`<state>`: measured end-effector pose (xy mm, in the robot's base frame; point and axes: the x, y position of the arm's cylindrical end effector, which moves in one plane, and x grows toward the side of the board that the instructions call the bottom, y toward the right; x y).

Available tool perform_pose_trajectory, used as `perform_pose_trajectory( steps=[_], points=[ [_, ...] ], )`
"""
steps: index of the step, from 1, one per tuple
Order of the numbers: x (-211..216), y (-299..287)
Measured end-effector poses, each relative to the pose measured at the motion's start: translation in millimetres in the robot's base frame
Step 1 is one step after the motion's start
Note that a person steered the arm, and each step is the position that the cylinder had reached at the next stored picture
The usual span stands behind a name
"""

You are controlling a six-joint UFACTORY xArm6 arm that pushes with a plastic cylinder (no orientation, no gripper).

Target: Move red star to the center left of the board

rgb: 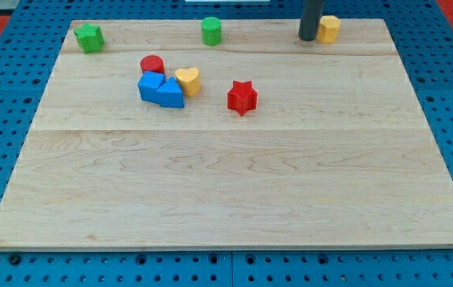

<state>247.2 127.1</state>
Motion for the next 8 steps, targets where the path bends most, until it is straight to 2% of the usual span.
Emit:
perform_pose_trajectory(
  steps=[3, 4, 5, 6, 7, 8],
  points=[
    [23.4, -151.7],
    [46.1, -174.2],
    [60.3, -143.4],
    [78.8, -61.9],
    [115.2, -56.9],
    [138.4, -115.9]
  ],
)
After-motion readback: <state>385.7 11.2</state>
